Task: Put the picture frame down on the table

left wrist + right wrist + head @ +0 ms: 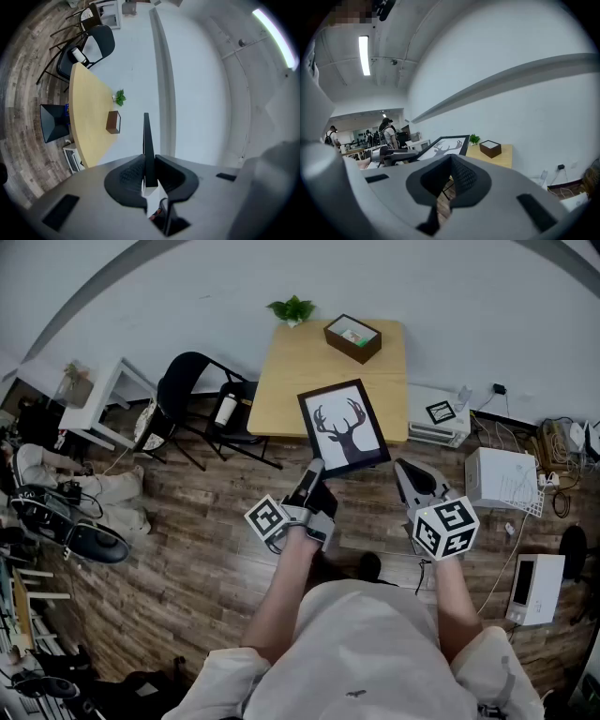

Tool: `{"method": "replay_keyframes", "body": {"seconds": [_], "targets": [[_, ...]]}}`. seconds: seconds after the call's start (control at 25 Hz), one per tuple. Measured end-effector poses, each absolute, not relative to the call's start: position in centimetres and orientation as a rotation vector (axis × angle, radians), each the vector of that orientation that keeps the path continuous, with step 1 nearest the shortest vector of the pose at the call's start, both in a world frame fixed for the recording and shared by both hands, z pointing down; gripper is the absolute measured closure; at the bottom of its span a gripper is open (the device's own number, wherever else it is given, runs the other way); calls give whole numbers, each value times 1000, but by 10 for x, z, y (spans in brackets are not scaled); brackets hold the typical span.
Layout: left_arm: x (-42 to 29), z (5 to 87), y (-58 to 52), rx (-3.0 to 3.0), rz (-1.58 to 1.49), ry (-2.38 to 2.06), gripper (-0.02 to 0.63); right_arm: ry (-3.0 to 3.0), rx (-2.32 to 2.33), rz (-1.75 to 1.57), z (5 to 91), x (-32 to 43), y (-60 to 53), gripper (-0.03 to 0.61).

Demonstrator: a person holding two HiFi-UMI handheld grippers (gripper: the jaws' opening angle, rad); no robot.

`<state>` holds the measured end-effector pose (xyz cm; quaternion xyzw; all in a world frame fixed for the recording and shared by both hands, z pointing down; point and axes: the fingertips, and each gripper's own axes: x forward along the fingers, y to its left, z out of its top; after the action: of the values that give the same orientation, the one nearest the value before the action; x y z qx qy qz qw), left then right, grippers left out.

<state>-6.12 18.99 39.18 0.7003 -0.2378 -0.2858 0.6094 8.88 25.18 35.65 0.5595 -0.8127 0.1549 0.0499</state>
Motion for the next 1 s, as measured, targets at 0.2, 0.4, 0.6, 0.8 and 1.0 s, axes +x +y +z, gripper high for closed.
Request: {"method": "replay_keyframes", "body": {"seconds": [0.2, 0.4, 0.6, 0.8, 1.0], "targets": [[-59, 391, 190, 1601, -667, -542, 548, -2466, 1706, 469, 355, 91, 252, 580], [-58, 392, 189, 1593, -672, -535, 548, -2473, 1704, 473, 356, 92, 251, 580], [-51, 395, 191, 1592, -671, -541, 548, -2493, 1713, 469, 356, 99, 253, 580], [-49, 396, 191, 1595, -675, -552, 548, -2500, 1703, 486, 360, 101, 255, 580], [-45, 397, 193, 1581, -682, -552, 548, -2506, 1698, 498, 362, 105, 255, 580]]}}
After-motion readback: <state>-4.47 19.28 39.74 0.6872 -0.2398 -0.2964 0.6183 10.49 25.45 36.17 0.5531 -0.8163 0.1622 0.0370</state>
